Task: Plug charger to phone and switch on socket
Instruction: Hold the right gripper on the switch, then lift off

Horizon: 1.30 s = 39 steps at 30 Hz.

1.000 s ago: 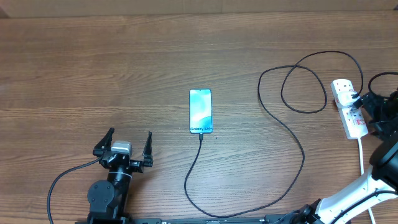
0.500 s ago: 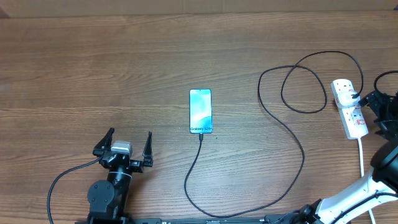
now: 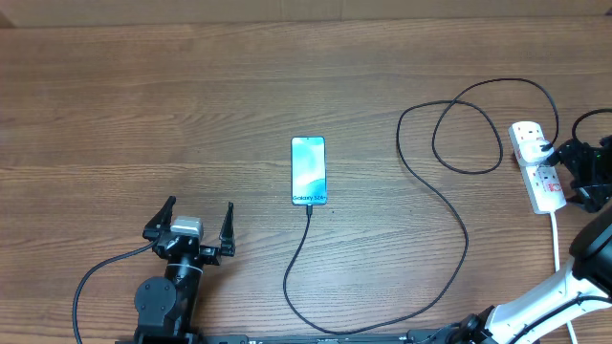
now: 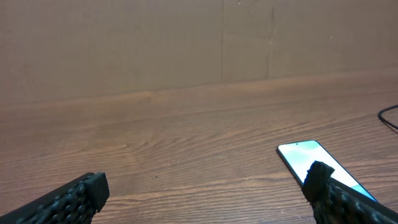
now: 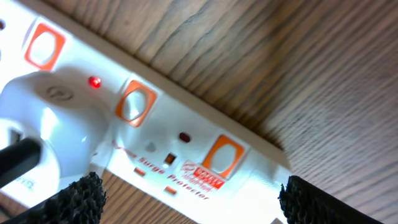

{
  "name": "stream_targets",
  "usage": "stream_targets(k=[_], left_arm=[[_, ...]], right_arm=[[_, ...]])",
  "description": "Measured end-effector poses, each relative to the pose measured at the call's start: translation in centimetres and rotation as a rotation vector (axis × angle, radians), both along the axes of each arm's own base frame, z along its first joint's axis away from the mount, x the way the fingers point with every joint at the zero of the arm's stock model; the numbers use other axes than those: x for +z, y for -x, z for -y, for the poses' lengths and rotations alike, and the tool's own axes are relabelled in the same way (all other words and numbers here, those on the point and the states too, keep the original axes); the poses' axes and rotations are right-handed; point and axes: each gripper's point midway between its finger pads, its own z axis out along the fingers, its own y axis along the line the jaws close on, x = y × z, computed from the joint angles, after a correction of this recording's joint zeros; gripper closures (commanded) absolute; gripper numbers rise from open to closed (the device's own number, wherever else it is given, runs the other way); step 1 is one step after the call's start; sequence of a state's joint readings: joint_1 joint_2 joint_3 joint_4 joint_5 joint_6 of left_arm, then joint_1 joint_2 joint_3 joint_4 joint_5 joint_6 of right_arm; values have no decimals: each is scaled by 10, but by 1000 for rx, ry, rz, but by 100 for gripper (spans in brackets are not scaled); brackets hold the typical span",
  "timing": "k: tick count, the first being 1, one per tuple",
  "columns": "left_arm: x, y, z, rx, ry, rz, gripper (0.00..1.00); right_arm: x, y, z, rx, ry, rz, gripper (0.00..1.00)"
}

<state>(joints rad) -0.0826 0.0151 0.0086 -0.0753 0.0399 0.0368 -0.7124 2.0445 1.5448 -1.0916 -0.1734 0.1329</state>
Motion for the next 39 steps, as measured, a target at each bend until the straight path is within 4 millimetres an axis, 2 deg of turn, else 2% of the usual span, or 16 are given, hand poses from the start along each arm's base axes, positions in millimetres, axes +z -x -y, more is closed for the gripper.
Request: stream_targets(k=[9,10,17,20,39], left_arm=[[0,0,0,0,0,0,0],[0,0,0,0,0,0,0],[0,0,0,0,0,0,0],[0,0,0,0,0,0,0],[0,0,0,0,0,0,0]], right_arm=[[4,-5,-9,55,-5,14,8],[5,-6,-10,63,-1,20,0],[21,-23,-27,155,31,68,0],[23,-24,-30,168,34,69,0],[24,-31,-23,165,59,98,0]])
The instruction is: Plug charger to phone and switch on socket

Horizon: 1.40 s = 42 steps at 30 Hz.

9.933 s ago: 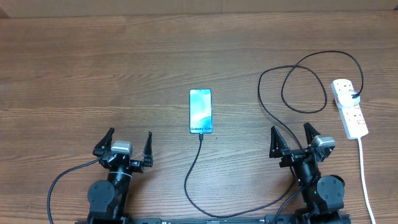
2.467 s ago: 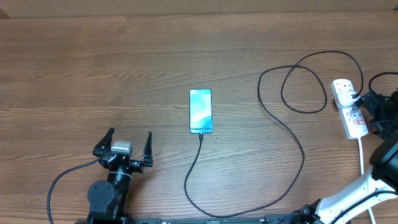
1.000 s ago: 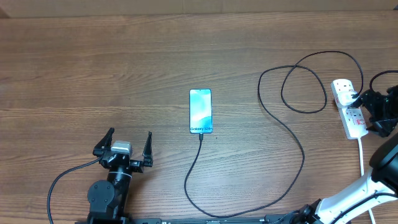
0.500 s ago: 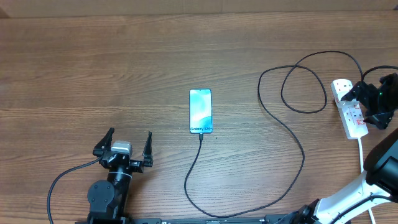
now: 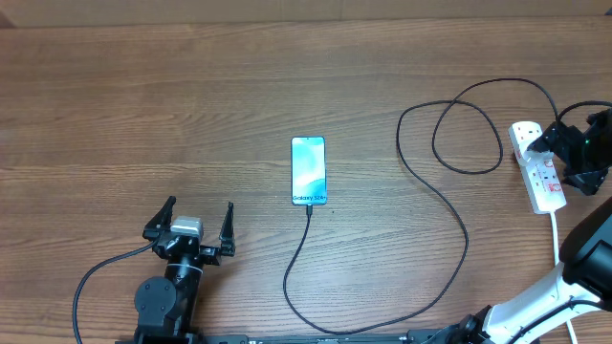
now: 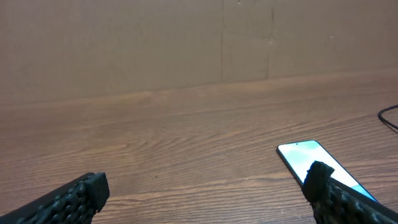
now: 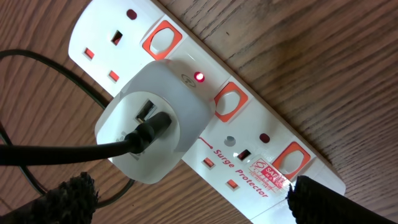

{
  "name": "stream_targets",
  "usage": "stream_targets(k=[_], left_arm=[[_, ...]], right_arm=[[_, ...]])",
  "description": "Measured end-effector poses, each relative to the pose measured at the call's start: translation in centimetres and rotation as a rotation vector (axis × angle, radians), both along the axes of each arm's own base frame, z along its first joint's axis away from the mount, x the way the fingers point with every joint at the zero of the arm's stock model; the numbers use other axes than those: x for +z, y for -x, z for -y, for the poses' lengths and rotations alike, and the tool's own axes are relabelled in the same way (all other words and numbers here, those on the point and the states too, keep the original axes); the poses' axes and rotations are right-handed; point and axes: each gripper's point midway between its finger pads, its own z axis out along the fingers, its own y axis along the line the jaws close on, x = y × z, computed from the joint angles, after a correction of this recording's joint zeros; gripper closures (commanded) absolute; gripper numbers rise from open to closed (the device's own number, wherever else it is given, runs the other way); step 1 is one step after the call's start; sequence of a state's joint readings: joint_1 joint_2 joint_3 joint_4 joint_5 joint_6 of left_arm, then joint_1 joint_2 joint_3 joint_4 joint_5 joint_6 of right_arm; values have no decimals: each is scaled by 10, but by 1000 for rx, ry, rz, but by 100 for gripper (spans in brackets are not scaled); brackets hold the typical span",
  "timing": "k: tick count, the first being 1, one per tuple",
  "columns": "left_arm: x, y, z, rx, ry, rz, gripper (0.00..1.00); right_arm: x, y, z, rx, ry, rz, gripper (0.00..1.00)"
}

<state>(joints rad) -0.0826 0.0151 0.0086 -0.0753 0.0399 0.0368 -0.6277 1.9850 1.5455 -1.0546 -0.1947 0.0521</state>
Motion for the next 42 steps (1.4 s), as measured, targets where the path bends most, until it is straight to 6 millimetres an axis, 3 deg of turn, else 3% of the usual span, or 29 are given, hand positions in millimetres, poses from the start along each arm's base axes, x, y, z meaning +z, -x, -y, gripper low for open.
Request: stream_targets(k=[18,21,28,31,33,37,42], left_arm=[[0,0,0,0,0,0,0],[0,0,0,0,0,0,0],[0,0,0,0,0,0,0],[0,0,0,0,0,0,0],[0,0,0,0,0,0,0],[0,0,0,0,0,0,0],[0,0,0,0,0,0,0]], right_arm=[[7,-2,2,1,15,19,0],[31,-4,3,1,52,71,0],[160,8,-6,1,249,343,0],[204,18,-14,3,319,441,0],[220,23,-20,7,345,478,0],[234,23,-36,42,359,516,0],[240,6,-80,164,334,551,0]])
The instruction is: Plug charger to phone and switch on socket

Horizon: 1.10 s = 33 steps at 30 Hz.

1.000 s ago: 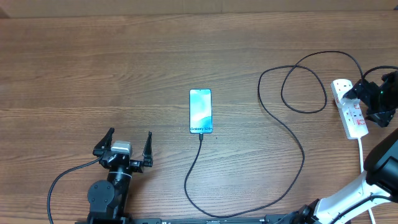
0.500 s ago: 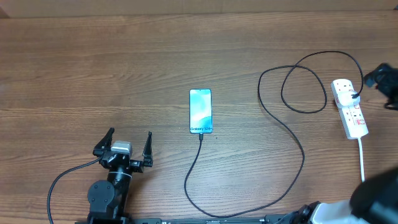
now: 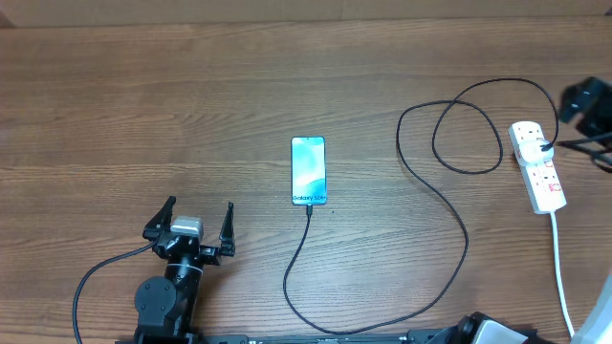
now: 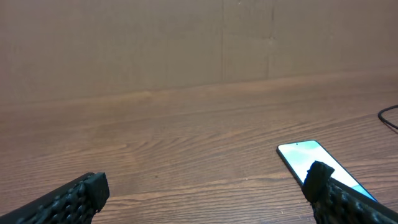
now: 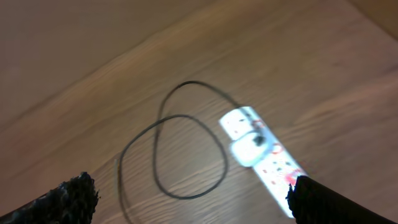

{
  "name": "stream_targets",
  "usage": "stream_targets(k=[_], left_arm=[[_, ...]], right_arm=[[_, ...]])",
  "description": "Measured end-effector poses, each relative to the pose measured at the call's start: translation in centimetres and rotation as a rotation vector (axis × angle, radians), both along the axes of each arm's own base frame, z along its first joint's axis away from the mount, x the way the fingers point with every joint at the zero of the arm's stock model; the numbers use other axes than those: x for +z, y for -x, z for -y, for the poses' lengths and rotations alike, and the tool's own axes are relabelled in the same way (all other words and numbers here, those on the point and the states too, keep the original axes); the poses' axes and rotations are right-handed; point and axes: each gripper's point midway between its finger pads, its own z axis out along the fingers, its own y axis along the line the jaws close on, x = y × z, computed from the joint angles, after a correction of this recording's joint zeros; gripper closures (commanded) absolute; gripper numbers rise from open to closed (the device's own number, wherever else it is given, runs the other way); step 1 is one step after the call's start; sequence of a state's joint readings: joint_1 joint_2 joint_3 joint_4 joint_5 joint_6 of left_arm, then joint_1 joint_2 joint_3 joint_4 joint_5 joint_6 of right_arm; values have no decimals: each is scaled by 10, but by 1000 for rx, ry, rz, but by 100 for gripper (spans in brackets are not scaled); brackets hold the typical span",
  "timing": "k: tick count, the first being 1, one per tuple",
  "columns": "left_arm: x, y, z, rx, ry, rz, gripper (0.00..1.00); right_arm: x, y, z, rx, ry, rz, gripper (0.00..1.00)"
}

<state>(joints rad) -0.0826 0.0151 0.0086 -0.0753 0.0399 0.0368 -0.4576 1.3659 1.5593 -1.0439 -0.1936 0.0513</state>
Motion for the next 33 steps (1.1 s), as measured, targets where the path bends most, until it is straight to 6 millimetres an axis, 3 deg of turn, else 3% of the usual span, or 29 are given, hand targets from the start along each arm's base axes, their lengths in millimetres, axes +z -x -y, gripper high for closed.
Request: stream_targets(k=[3,7,15,16,17,18,21,28,33], left_arm=[[0,0,0,0,0,0,0],[0,0,0,0,0,0,0],[0,0,0,0,0,0,1],[0,0,0,0,0,0,1],[0,0,0,0,0,0,0],[0,0,0,0,0,0,0],[0,0,0,0,0,0,0],[0,0,0,0,0,0,0],[0,0,0,0,0,0,0]], right_arm=[[1,-7,-23,66,1,4,0],[7,-14,-68,191,7,20,0],[29,-5,-134,370,23,85,0],[32,-3,-143,395,24,93,29],[34,-2,-149,412,31,98,27],[35,0,-153,420,42,102,0],[36,5,-154,404,78,93,0],[6,27,-153,402,87,-29,0],[-65,37,-152,423,93,-111,0]])
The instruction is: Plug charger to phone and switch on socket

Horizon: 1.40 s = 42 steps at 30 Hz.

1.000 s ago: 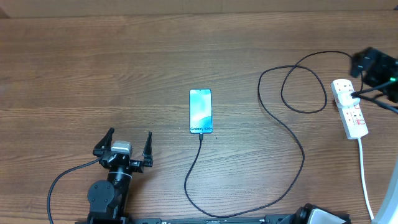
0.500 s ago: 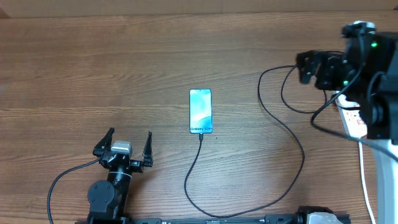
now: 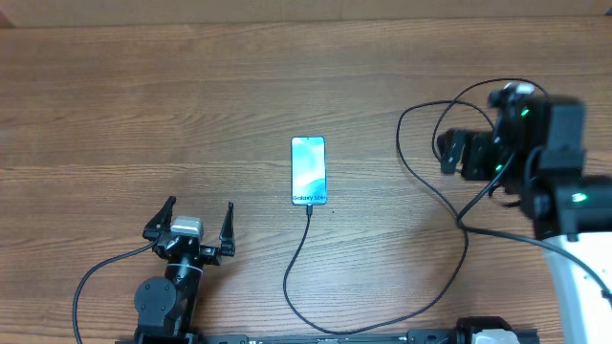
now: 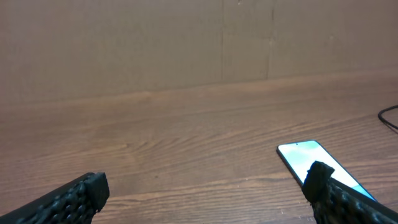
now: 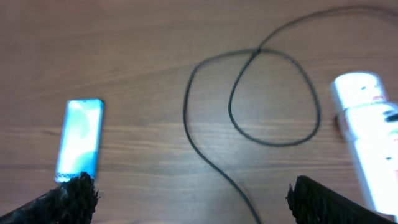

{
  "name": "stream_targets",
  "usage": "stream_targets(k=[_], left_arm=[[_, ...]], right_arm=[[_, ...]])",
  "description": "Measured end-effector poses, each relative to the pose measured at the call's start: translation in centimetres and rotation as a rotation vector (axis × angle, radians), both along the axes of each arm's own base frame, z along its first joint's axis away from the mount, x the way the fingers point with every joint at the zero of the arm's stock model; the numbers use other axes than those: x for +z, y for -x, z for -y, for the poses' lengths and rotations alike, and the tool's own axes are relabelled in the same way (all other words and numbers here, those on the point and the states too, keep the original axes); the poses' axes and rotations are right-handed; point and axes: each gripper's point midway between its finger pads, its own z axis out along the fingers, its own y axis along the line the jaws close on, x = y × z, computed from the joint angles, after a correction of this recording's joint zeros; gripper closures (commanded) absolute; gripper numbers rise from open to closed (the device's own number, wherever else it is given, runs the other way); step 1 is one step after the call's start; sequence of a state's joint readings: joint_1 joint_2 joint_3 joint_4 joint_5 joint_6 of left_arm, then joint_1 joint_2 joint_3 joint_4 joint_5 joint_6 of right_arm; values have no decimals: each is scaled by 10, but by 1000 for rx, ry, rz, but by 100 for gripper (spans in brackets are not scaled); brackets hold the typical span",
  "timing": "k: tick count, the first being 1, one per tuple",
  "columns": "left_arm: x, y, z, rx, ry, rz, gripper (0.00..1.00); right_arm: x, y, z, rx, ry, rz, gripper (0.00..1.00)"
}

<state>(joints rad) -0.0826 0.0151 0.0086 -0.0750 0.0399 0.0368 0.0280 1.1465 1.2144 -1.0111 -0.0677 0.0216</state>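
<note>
The phone (image 3: 308, 170) lies face up mid-table with its screen lit, and the black charger cable (image 3: 304, 244) runs from its near end in a long curve to the right. In the right wrist view the phone (image 5: 79, 140) is at the left, the cable loop (image 5: 273, 93) in the middle and the white power strip (image 5: 370, 137) at the right, blurred. My right gripper (image 5: 199, 199) hangs open high over the table, holding nothing. The right arm (image 3: 535, 153) hides the strip from overhead. My left gripper (image 3: 189, 229) rests open at the near left, left of the phone (image 4: 317, 165).
A wooden table (image 3: 143, 96) carries everything. The cable's loop (image 3: 435, 205) sprawls across the right half. A brown wall (image 4: 186, 43) stands behind the table's far edge.
My right gripper was raised at the table's far right edge beside the strip. It now hangs further left over the cable loop, and the arm covers the strip from overhead. The left arm is unchanged.
My right gripper was open close over the strip's switches, a red light lit beside the plugged charger. Then it stood a little further off, then high above the strip, and now over the cable loop. Phone, cable and left gripper stayed put.
</note>
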Motion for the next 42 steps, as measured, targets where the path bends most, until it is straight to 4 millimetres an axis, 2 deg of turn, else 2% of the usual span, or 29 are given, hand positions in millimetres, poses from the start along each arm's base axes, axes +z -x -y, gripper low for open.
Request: stream_targets(k=[2,4,8,12,15,19,26,32,42], left_arm=[[0,0,0,0,0,0,0],[0,0,0,0,0,0,1],[0,0,0,0,0,-1,0],[0,0,0,0,0,0,0],[0,0,0,0,0,0,0],[0,0,0,0,0,0,0],[0,0,0,0,0,0,0],[0,0,0,0,0,0,0],[0,0,0,0,0,0,1]], right_arm=[[-34,-1,0,3,4,-4,0],[-78,1,-1,12,0,2,0],[-133,10,-10,53,-36,82,0],[-160,20,-23,109,-90,177,0],[-169,24,-28,136,-110,237,0],[-184,36,-30,145,-120,223,0],[-189,44,-30,149,-118,278,0],[-206,60,-29,127,-140,257,0],[-196,63,-29,118,-152,296,0]])
